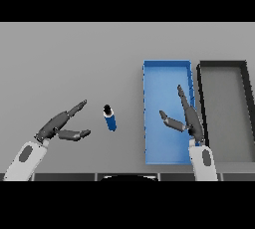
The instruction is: Pick up the blue pipe and place it into the blue bin.
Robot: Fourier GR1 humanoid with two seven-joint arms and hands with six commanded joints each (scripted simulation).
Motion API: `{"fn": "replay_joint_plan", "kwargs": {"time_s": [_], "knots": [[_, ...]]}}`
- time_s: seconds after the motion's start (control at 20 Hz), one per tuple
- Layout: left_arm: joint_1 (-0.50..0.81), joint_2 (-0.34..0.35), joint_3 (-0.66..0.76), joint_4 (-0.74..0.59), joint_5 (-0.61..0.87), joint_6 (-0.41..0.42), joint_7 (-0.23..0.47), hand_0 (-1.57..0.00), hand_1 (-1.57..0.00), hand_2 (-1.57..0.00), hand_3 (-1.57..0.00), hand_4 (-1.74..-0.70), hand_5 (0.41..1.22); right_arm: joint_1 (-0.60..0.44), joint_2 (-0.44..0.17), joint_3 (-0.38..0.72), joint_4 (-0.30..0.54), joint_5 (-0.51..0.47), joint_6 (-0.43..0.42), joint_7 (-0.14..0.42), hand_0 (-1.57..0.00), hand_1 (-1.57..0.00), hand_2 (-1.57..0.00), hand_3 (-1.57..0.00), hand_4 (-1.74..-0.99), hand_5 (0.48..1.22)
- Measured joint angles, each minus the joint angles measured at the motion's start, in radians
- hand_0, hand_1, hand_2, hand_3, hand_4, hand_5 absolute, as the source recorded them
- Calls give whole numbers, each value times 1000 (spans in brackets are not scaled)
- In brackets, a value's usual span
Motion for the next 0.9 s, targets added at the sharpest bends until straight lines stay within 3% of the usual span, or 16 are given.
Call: {"fn": "replay_joint_plan", "kwargs": {"time_s": [0.35, 0.6, 0.8, 0.9], "knots": [[-24, -106, -112, -7, -101, 10, -15, 1, 1, 1, 1, -1149, 484, -2, -8, 5, -14, 3, 9, 7, 1, 1, 1, 1, -1210, 564], [-97, -238, -137, 124, -147, 52, -15, 1, 1, 1, 1, -1126, 487, 15, -5, -1, -31, -11, 12, 6, 1, 1, 1, 1, -1205, 554], [-136, -312, -124, 215, -131, 60, -37, 1, 1, 1, 1, -1138, 497, 6, -2, -3, -23, -8, 6, 15, 1, 1, 1, 1, -1202, 549], [-132, -333, -137, 256, -168, 79, -76, 1, 1, 1, 1, -1104, 497, 11, 3, -4, -16, -14, 9, -8, 1, 1, 1, 1, -1200, 547]]}}
